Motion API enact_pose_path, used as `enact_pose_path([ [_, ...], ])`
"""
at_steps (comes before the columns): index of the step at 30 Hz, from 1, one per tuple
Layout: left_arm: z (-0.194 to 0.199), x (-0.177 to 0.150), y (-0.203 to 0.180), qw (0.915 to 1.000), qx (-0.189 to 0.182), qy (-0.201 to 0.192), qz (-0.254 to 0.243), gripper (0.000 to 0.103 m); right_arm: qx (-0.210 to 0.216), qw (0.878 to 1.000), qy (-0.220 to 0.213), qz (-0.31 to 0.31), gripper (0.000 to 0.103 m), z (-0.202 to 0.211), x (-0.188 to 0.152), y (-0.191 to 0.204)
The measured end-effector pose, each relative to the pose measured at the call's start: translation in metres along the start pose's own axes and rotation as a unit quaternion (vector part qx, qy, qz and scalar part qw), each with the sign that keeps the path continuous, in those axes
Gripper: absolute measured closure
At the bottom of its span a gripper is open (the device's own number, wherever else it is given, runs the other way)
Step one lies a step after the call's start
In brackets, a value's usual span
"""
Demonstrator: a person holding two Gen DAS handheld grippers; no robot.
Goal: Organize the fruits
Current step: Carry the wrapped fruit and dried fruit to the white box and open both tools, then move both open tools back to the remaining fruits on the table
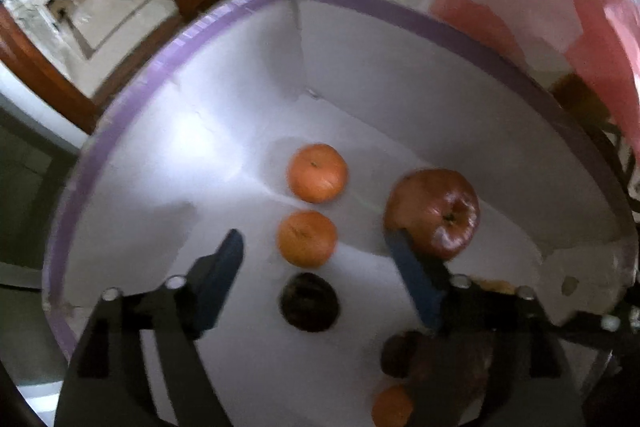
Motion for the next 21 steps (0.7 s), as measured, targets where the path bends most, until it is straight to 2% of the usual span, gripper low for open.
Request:
enact_pose_path([
  [2,0.009,0.003,0.008,0.9995,0.021,-0.016,0.016,0.023,0.009,0.999,-0.043,0.004,0.031,0.024,-0.001,0.001],
  [4,0.025,0.007,0.019,0.9979,0.025,-0.039,0.046,0.023,0.026,0.995,-0.093,0.007,0.031,0.056,-0.002,-0.003],
  [6,0.045,0.014,0.035,0.9937,0.026,-0.067,0.086,0.015,0.028,0.990,-0.135,0.000,0.030,0.085,-0.004,-0.010],
  [8,0.070,0.018,0.050,0.9845,0.019,-0.107,0.138,0.010,0.024,0.982,-0.189,-0.019,0.029,0.120,-0.007,-0.023],
  [9,0.085,0.020,0.057,0.9763,0.018,-0.134,0.170,0.010,0.021,0.977,-0.208,-0.031,0.028,0.135,-0.011,-0.030],
  [12,0.128,0.025,0.058,0.9574,0.025,-0.201,0.206,0.008,-0.015,0.961,-0.263,-0.089,0.024,0.180,-0.030,-0.074],
  [14,0.153,0.029,0.043,0.9497,0.022,-0.240,0.200,0.003,-0.049,0.950,-0.284,-0.121,0.020,0.206,-0.048,-0.097],
  [16,0.179,0.036,0.017,0.9443,-0.005,-0.277,0.178,0.002,-0.081,0.938,-0.295,-0.162,0.017,0.216,-0.072,-0.125],
  [18,0.198,0.046,-0.016,0.9450,-0.032,-0.294,0.139,0.002,-0.106,0.924,-0.301,-0.210,0.017,0.230,-0.104,-0.161],
  [21,0.226,0.068,-0.095,0.9482,-0.065,-0.308,0.044,0.002,-0.133,0.903,-0.309,-0.269,0.016,0.226,-0.145,-0.206],
])
Point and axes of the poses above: each gripper's, at about its wrist camera, not at the fingertips, and z roughly against the way its jaws point, y to its left, x to its top, the point moved 3 cm from there along -z, roughly the way its jaws point, and after that the axes turned 11 degrees about y, right-handed, at the moved point
